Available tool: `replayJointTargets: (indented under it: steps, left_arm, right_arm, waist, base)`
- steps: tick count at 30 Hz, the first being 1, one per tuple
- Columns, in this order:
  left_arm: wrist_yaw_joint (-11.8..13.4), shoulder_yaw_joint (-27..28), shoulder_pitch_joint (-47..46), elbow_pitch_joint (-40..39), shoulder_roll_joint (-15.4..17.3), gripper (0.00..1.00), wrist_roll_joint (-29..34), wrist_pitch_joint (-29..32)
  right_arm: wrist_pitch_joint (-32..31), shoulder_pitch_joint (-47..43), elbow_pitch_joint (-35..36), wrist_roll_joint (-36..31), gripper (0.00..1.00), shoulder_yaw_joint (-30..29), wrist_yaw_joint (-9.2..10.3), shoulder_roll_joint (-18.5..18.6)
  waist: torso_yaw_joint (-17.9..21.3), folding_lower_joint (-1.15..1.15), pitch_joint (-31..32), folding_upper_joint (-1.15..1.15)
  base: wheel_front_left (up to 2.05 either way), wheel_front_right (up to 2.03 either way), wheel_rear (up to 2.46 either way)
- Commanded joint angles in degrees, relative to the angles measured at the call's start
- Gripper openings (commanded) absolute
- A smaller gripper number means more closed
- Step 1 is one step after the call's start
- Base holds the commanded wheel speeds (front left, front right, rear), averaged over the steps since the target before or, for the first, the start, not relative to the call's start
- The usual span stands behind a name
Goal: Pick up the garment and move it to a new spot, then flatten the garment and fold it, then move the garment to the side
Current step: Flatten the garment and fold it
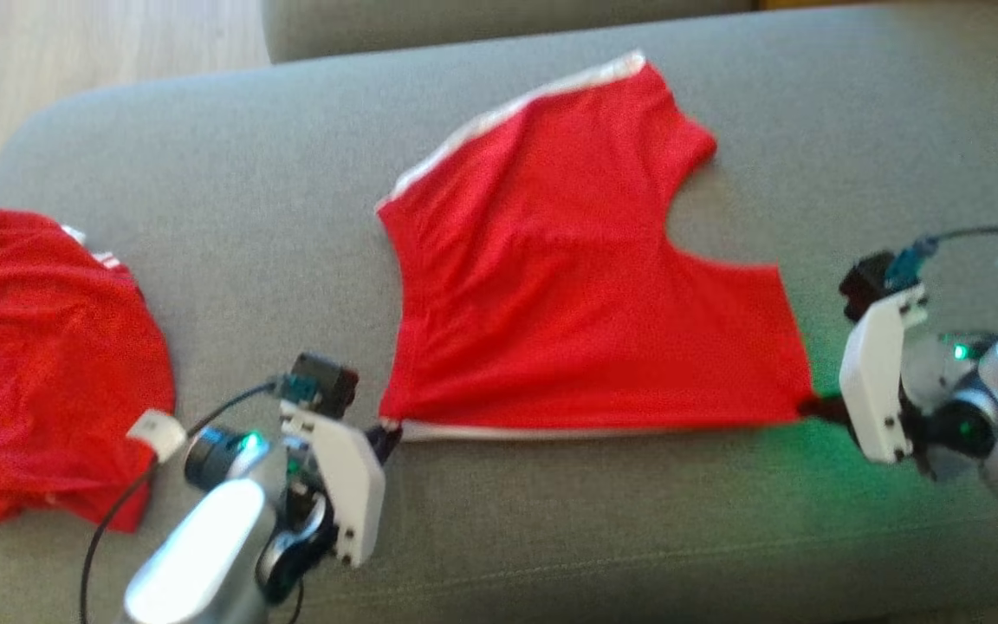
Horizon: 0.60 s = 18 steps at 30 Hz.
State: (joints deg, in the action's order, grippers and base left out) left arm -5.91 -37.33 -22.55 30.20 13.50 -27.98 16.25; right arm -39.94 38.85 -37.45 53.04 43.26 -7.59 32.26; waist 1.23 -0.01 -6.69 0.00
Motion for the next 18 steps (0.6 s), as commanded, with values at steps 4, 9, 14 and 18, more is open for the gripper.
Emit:
replayJointTargets:
  steps: [4,9,14,18]
  left_arm:
    - [0.2,3.4,2.9,-6.2,5.7,0.00,-2.4,2.3]
    - [1.4,4.0,10.8,-15.6,9.1,0.00,-5.7,6.1]
    - [1.6,4.0,16.7,-22.9,10.9,0.00,-9.4,9.3]
    - [2.7,4.0,18.4,-26.8,11.7,0.00,-9.8,10.4]
  right_arm:
    - [-3.3,-4.1,4.1,2.8,0.00,0.5,0.10,4.6]
    - [-6.5,-9.1,9.2,5.1,0.00,0.1,0.10,7.7]
    - [-9.4,-13.2,14.2,7.2,0.00,-1.4,0.10,10.0]
    - [-10.3,-16.4,18.4,9.0,0.00,-4.9,0.10,12.2]
  waist:
    - [0.3,0.01,3.3,0.00]
    - [0.5,0.01,6.3,0.00]
    - [0.3,0.01,7.2,0.00]
    - [-0.7,0.01,6.8,0.00]
  base:
    - [0.00,0.00,0.00]
    - [0.00,0.00,0.00]
    - [0.00,0.00,0.00]
    - [0.00,0.00,0.00]
